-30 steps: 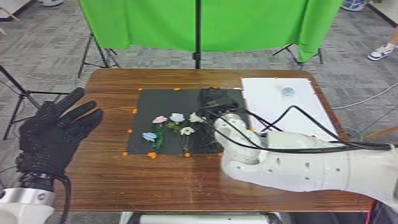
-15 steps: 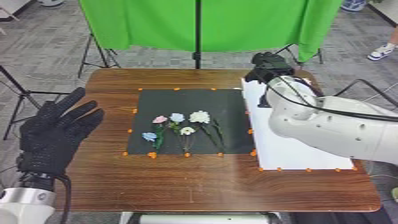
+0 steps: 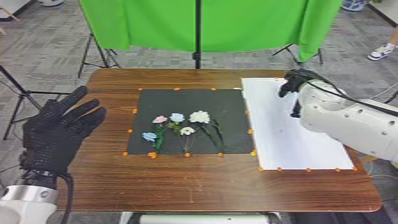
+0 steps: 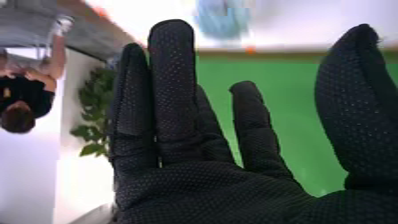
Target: Arrange flowers
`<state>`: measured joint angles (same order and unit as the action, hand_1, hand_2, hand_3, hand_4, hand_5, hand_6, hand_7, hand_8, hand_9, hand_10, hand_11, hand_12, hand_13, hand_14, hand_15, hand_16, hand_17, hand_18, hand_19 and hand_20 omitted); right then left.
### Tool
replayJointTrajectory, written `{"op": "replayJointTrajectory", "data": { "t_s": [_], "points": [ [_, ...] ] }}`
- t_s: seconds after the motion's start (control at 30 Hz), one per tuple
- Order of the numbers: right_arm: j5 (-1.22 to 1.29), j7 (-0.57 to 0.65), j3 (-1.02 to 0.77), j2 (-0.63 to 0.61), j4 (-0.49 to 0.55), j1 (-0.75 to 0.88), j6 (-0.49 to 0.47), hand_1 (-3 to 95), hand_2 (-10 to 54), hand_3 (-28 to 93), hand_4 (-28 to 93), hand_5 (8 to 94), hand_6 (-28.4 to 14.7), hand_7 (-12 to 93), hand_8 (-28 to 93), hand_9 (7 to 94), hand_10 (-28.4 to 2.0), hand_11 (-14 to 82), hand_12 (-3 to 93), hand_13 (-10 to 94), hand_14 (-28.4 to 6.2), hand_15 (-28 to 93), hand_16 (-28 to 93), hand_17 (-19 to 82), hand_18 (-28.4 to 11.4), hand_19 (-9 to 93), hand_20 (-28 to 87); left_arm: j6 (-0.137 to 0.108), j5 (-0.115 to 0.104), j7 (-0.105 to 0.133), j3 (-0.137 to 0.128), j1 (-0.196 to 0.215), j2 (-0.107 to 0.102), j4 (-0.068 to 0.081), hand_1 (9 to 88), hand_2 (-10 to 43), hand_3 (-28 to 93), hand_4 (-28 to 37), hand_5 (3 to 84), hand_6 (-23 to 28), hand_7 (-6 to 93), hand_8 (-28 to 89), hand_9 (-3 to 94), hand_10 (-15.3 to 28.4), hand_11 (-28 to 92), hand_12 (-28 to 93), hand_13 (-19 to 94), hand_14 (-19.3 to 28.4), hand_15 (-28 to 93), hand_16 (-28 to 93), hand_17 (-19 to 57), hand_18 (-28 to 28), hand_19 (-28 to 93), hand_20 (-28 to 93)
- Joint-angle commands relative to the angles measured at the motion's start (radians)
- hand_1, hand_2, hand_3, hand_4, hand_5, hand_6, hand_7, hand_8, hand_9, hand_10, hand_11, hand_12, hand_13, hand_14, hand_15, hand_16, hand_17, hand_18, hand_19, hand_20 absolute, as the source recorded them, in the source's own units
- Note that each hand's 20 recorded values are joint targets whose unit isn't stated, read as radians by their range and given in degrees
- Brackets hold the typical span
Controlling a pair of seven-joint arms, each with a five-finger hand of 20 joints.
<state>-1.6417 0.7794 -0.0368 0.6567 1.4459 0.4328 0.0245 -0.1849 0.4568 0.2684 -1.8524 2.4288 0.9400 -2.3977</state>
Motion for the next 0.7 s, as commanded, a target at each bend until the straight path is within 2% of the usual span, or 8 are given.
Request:
{"op": "replayJointTrajectory", "data": {
  "t_s": [0.03, 0.13, 0.3, 0.37, 0.47, 0.5, 0.6, 0.7],
  "points": [
    [-0.002, -0.044, -0.029, 0.006, -0.045, 0.035, -0.097, 29.1, -9.5, 81, -28, 29.7, 3.2, 13, -12, 31.4, -15.4, 3.6, 13.0, 53, -12.3, 67, 7, 30, -18.8, 93, -1, 0.002, 0.000, 0.027, 0.003, 0.026, 0.003, 0.001, 21.1, 8.4, 76, -27.7, 35.3, 9.8, 16.1, -10, 32.1, 21.7, 27, 11, 24, 28.4, 50, -9, -9.5, 28.4, 60, 6],
    [-0.049, -0.075, -0.057, 0.010, -0.063, 0.040, -0.226, 29.7, -9.5, 81, -28, 28.1, 4.1, 14, -13, 30.6, -13.9, 3.3, 12.8, 53, -12.3, 67, 7, 30, -19.0, 93, -1, 0.001, -0.001, 0.031, 0.003, 0.029, 0.003, 0.000, 21.0, 8.4, 76, -27.6, 35.3, 9.8, 16.0, -10, 32.1, 21.6, 27, 11, 24, 28.4, 50, -9, -9.5, 28.4, 60, 6],
    [-0.078, -0.067, 0.003, 0.021, -0.085, 0.018, -0.124, 30.7, -9.5, 81, -28, 29.6, 3.5, 15, -13, 32.6, -10.3, 4.7, 13.0, 54, -11.6, 66, 6, 30, -19.3, 93, -2, -0.002, -0.003, 0.045, 0.005, 0.038, 0.004, -0.002, 21.1, 8.3, 76, -27.5, 35.3, 9.9, 16.0, -10, 32.0, 21.7, 27, 11, 24, 28.4, 51, -9, -9.5, 28.4, 60, 6],
    [-0.081, -0.061, 0.076, 0.021, -0.084, -0.015, -0.043, 33.9, -9.5, 81, -28, 35.4, 3.0, 15, -13, 39.0, -9.6, 5.5, 12.2, 58, -10.2, 62, 7, 31, -18.8, 92, -2, 0.000, -0.002, 0.044, 0.006, 0.034, 0.003, -0.001, 21.2, 8.3, 76, -27.5, 35.4, 9.9, 16.0, -10, 32.0, 21.7, 27, 11, 24, 28.4, 51, -9, -9.5, 28.4, 60, 6],
    [-0.107, -0.026, 0.165, 0.028, -0.091, -0.040, 0.106, 41.4, -9.5, 79, -28, 51.0, 3.5, 17, -14, 59.0, -7.2, 11.3, 12.5, 68, -5.4, 54, 13, 35, -16.1, 90, -2, -0.003, -0.006, 0.055, 0.011, 0.039, -0.002, -0.001, 21.2, 8.4, 76, -27.5, 35.4, 9.9, 16.0, -10, 32.1, 21.7, 27, 11, 24, 28.4, 51, -9, -9.5, 28.4, 60, 6],
    [-0.125, -0.030, 0.165, 0.027, -0.094, -0.033, 0.120, 44.4, -9.5, 76, -28, 55.4, 3.9, 18, -14, 64.3, -6.4, 13.2, 12.9, 71, -3.8, 52, 18, 36, -15.3, 90, -2, 0.003, 0.001, 0.045, 0.008, 0.038, 0.011, -0.002, 21.2, 8.3, 76, -27.5, 35.4, 9.9, 16.0, -10, 32.0, 21.7, 27, 11, 24, 28.4, 51, -9, -9.5, 28.4, 60, 6],
    [-0.150, -0.018, 0.227, 0.027, -0.098, -0.048, 0.203, 53.4, -9.5, 67, -28, 69.3, 4.6, 24, -6, 81.2, -4.1, 7.2, 25.2, 77, -0.4, 45, 27, 40, -13.5, 90, 0, 0.001, -0.001, 0.048, 0.011, 0.039, 0.008, -0.002, 21.2, 8.4, 76, -27.4, 35.4, 9.9, 16.0, -10, 32.1, 21.7, 27, 11, 24, 28.4, 51, -9, -9.5, 28.4, 60, 6],
    [-0.178, -0.021, 0.246, 0.016, -0.095, -0.041, 0.261, 57.3, -9.5, 64, -28, 79.0, 5.5, 28, -1, 92.1, -3.8, 8.2, 31.5, 82, 0.2, 46, 28, 42, -13.2, 92, 3, -0.002, -0.001, 0.043, 0.012, 0.037, 0.011, -0.002, 21.2, 8.4, 76, -27.4, 35.5, 9.9, 16.0, -10, 32.0, 21.6, 27, 11, 24, 28.4, 50, -9, -9.5, 28.4, 60, 6]
  ]
}}
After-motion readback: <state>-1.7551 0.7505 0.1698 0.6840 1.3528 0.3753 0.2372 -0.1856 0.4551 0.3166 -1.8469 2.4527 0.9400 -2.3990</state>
